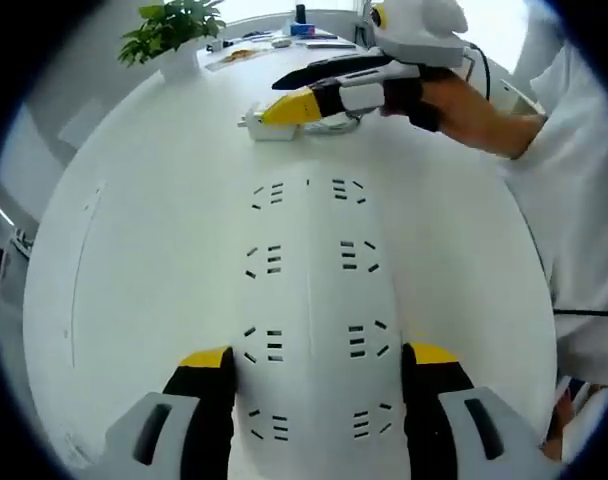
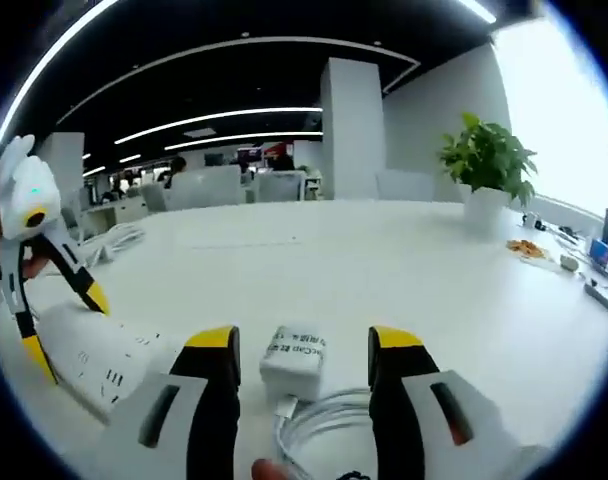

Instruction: Straighten the power strip on the desk, plug the charger into it

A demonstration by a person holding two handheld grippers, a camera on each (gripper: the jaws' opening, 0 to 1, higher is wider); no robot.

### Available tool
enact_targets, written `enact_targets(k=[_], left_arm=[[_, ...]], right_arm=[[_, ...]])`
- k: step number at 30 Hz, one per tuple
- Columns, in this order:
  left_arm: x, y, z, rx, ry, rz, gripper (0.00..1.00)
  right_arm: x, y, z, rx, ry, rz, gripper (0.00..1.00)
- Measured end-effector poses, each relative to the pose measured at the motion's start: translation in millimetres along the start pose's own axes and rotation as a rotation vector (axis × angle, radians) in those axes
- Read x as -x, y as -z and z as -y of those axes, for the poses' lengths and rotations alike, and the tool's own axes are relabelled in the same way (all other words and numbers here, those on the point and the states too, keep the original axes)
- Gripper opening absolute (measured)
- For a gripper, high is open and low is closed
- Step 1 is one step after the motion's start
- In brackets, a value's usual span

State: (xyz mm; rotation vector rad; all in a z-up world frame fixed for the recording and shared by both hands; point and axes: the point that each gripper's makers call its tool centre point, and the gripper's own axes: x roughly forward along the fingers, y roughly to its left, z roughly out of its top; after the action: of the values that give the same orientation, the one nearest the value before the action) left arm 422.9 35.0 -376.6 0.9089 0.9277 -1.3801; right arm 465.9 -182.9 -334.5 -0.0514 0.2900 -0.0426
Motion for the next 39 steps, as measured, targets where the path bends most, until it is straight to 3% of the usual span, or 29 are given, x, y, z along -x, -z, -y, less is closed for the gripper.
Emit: enact_targets(k=[6,12,24,32,39], left_arm=[[-0.6,-0.7,-0.3,-0.012,0.004,0.002,0.69],[-0.8,-0.5,-0.7,-0.017,0.008,0.016,0.69],[-0.9,0.7,-0.3,-0.022,0.011,0.026,0.69],[-0.9,-0.9,1.3,-0.025,0.013,0.032,0.69],[-1.3,-2.4,0.5,-0.029,0.015,0.039,0.7]], right_arm=[[-10.8,14.1,-3.1,-0.032,0.033,-0.041,0.49],[-13.0,13.3,-3.2,-0.012,0.054,-0.041,0.48],[-15.7,15.2,-2.4,0.007,0.059,-0.061,0.34],[-15.0,17.4,-7.9,0.021,0.003,-0.07,0.3],[-8.9,18.5,-20.8,0.131,-0.14,-0.063,0.3]])
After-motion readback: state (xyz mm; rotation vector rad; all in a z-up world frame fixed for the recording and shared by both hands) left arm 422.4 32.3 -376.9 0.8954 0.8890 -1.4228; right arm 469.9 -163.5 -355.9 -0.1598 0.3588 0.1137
